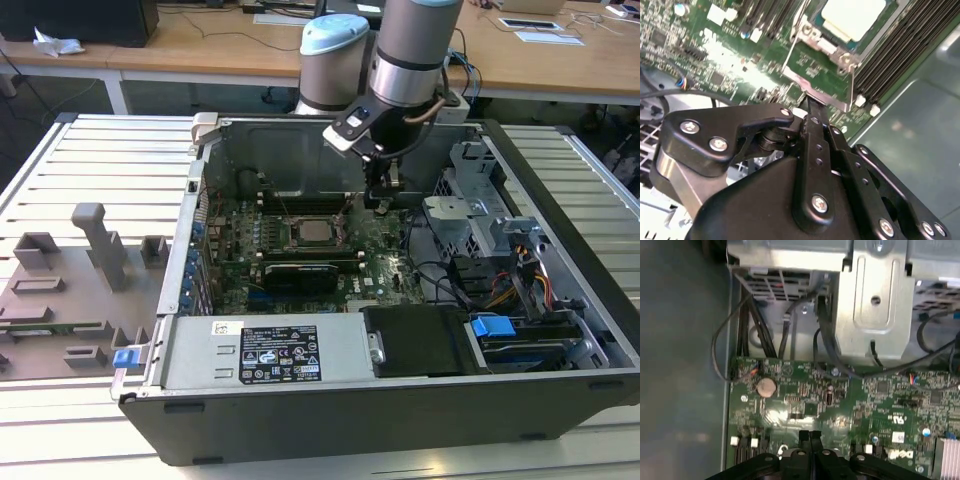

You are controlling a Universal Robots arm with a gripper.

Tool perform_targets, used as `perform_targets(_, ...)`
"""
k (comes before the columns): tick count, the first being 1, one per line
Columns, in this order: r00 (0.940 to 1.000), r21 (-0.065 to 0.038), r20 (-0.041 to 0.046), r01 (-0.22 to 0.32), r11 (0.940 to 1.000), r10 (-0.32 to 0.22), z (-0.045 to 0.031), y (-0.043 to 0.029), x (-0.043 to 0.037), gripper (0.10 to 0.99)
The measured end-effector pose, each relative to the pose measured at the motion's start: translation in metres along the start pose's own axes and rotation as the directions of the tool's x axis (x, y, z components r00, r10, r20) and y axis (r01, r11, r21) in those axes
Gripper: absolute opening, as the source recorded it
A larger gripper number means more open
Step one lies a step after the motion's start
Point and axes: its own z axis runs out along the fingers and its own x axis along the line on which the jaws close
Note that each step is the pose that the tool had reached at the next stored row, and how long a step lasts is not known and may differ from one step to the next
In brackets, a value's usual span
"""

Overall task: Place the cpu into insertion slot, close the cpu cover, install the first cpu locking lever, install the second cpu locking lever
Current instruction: 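Close the cpu cover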

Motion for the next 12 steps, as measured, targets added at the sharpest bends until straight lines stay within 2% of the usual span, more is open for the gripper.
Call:
perform_targets(7, 1.0000, 0.000, -0.0004, 0.000, 1.0000, 0.000, 0.0007, -0.0139, 0.0010, 0.106)
perform_targets(12, 1.0000, 0.000, -0.0004, 0.000, 1.0000, 0.000, 0.0010, -0.0213, 0.0015, 0.106)
